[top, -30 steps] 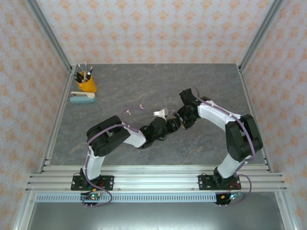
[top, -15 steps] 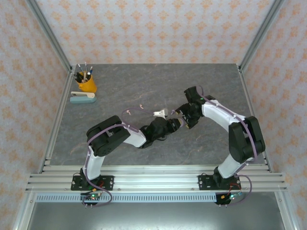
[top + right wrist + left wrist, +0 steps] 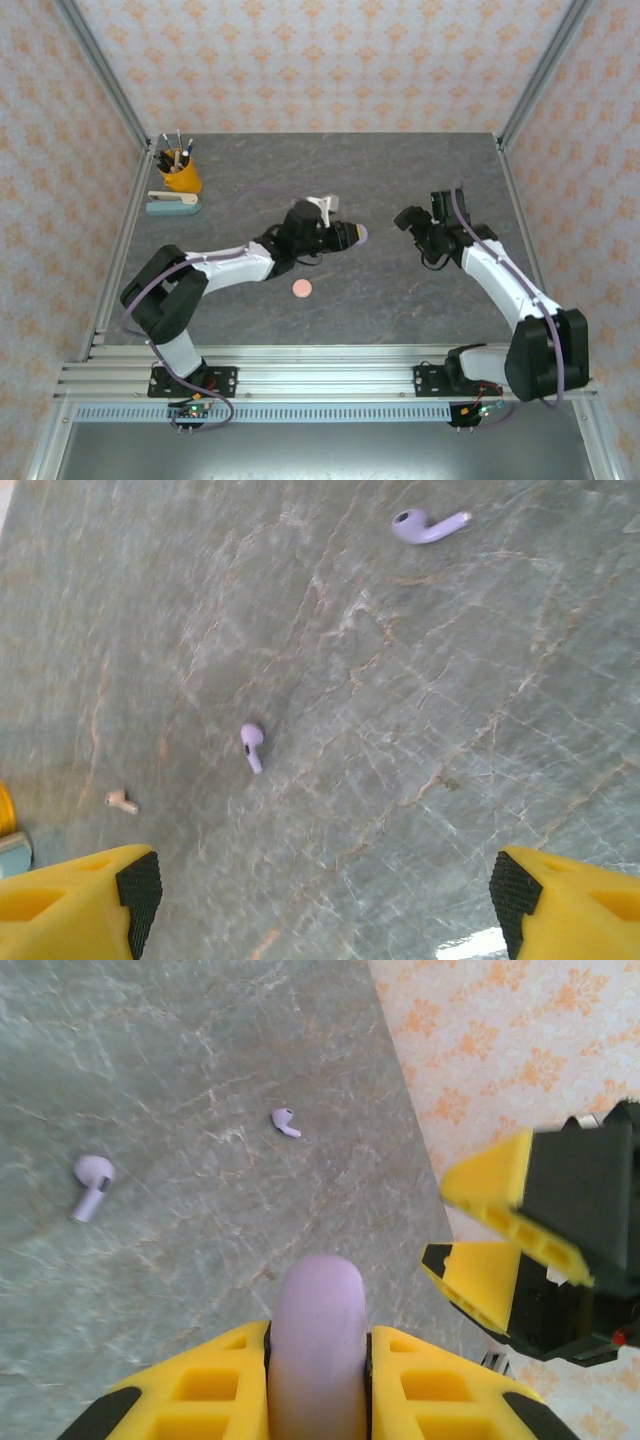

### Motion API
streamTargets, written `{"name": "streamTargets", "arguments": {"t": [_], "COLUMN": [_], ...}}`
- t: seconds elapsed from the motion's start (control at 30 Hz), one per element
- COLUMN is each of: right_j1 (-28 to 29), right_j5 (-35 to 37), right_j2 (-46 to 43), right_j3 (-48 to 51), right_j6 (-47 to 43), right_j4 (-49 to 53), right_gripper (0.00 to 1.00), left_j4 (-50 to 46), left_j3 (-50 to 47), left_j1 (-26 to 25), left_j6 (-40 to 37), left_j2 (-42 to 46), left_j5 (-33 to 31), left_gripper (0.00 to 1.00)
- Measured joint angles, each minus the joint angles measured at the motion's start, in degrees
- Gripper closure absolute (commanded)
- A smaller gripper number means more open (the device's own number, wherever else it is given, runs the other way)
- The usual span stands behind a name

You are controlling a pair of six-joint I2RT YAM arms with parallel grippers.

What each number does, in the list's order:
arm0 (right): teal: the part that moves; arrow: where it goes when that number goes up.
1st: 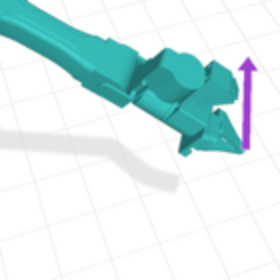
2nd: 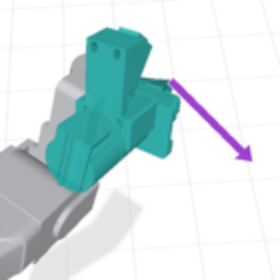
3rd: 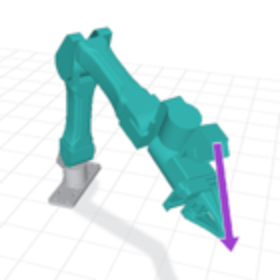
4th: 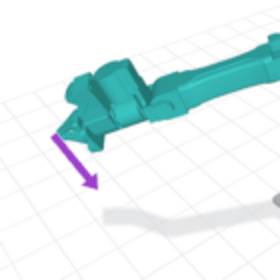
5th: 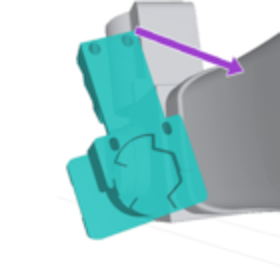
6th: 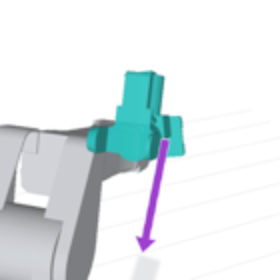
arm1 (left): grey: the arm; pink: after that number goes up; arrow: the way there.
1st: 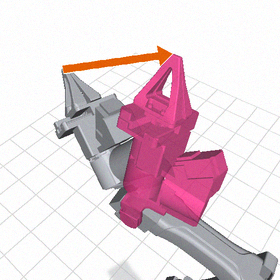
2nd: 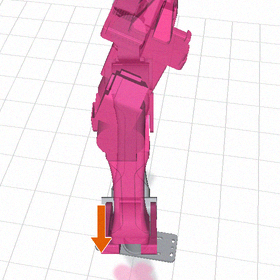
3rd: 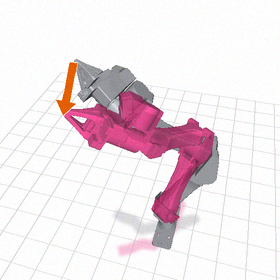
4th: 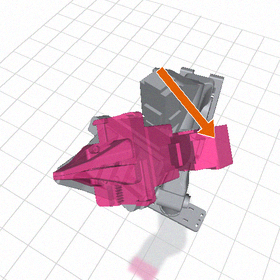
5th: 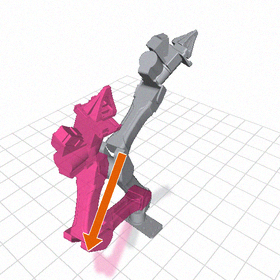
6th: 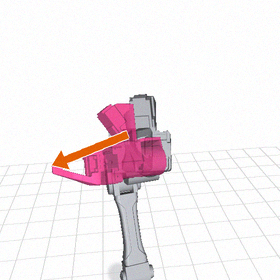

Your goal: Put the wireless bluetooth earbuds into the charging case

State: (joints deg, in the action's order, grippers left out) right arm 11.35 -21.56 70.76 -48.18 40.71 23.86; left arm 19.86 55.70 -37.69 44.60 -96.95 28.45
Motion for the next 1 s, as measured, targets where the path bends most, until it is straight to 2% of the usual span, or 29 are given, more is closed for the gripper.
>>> {"name": "streamTargets", "arguments": {"t": [0.17, 0.43, 0.63, 1.0], "right_j1": [-0.04, -0.04, 0.24, 4.11], "right_j5": [-9.81, -24.48, -28.0, -28.61], "right_j2": [-5.73, -7.61, -6.54, -2.14], "right_j3": [7.76, 11.39, 11.39, 9.77], "right_j6": [-6.19, -9.31, -9.79, -9.94], "right_j4": [-10.08, -21.81, -24.92, -25.75], "right_gripper": [0.18, 0.21, 0.24, 0.26], "left_j4": [-8.37, -15.8, -15.82, -15.37], "left_j3": [3.06, 7.17, 7.26, 7.72], "left_j1": [5.57, 5.92, 5.92, 5.92], "left_j6": [-5.81, -10.73, -10.56, -9.68], "left_j2": [0.22, 0.22, 0.22, 0.24], "left_j5": [8.0, 16.35, 17.75, 18.08], "left_gripper": [1.0, 1.0, 1.0, 1.0]}}
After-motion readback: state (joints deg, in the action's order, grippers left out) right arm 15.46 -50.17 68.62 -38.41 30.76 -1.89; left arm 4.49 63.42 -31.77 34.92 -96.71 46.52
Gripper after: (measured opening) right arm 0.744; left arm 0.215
